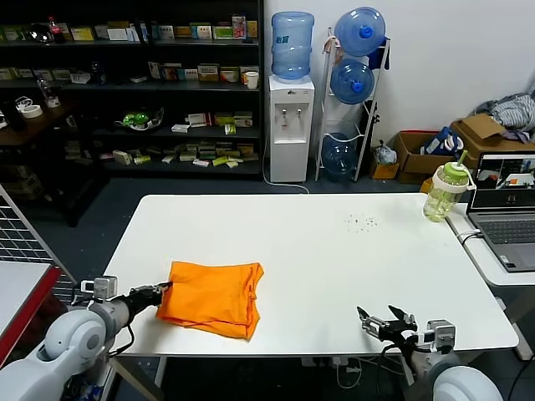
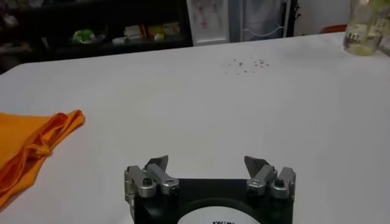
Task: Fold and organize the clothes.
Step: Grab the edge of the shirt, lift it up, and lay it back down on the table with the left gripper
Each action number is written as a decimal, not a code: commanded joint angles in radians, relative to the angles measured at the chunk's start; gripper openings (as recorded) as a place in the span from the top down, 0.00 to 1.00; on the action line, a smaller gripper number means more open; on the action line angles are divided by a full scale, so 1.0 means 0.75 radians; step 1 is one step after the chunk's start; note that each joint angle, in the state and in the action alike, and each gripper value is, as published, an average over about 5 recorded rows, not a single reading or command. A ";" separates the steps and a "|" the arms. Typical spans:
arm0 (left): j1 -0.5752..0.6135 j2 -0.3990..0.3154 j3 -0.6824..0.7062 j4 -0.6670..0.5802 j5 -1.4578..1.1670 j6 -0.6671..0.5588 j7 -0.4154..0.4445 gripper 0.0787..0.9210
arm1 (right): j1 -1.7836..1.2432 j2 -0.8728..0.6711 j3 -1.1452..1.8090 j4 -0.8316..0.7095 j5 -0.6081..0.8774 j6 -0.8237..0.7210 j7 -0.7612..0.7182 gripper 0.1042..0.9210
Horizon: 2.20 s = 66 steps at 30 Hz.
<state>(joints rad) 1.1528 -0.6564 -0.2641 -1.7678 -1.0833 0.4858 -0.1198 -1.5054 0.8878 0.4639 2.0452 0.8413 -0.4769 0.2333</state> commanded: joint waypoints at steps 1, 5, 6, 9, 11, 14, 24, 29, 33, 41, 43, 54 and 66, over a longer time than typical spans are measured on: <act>0.090 0.234 -0.163 0.045 0.086 0.012 -0.005 0.98 | 0.058 -0.009 -0.029 -0.015 -0.004 0.029 -0.015 0.12; 0.154 0.305 -0.302 0.142 0.122 0.005 0.015 0.98 | 0.076 -0.019 -0.035 -0.023 -0.007 0.047 -0.026 0.12; 0.167 0.327 -0.326 0.160 0.128 0.003 0.021 0.98 | 0.078 -0.023 -0.033 -0.023 -0.006 0.051 -0.029 0.12; 0.190 0.402 -0.365 0.196 0.142 0.003 0.038 0.98 | 0.083 -0.034 -0.020 -0.023 -0.004 0.065 -0.038 0.12; 0.185 0.450 -0.367 0.215 0.149 0.003 0.045 0.98 | 0.082 -0.037 -0.005 -0.021 -0.004 0.073 -0.042 0.12; 0.157 0.496 -0.350 0.228 0.158 0.005 0.047 0.98 | 0.071 -0.034 0.015 -0.015 -0.006 0.084 -0.047 0.12; 0.105 0.281 -0.162 -0.277 -0.295 0.137 -0.324 0.98 | -0.014 0.023 0.073 -0.001 -0.073 0.091 -0.040 0.12; -0.355 -0.113 0.311 -0.472 -0.689 0.147 -0.717 0.98 | -0.106 0.077 0.123 0.037 -0.128 0.072 -0.015 0.12; -0.704 -0.447 0.629 -0.335 -0.776 0.110 -0.884 0.98 | -0.191 0.126 0.183 0.067 -0.156 0.059 0.000 0.12; -0.965 -0.914 0.843 0.136 -0.626 0.108 -0.879 0.98 | -0.296 0.186 0.303 0.117 -0.163 0.056 0.003 0.12; -0.970 -0.968 0.863 0.211 -0.576 0.111 -0.857 0.98 | -0.310 0.189 0.321 0.127 -0.158 0.056 0.002 0.12; -0.912 -1.081 0.909 0.379 -0.335 0.116 -0.762 0.98 | -0.310 0.181 0.328 0.120 -0.148 0.060 -0.002 0.12; -0.741 -1.063 0.687 0.290 -0.147 0.016 -0.504 0.85 | -0.262 0.144 0.337 0.055 -0.327 0.339 -0.279 0.12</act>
<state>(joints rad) 0.5208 -1.4205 0.3346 -1.5116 -1.3139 0.5557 -0.6312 -1.7184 1.0045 0.6960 2.1155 0.7135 -0.3913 0.1923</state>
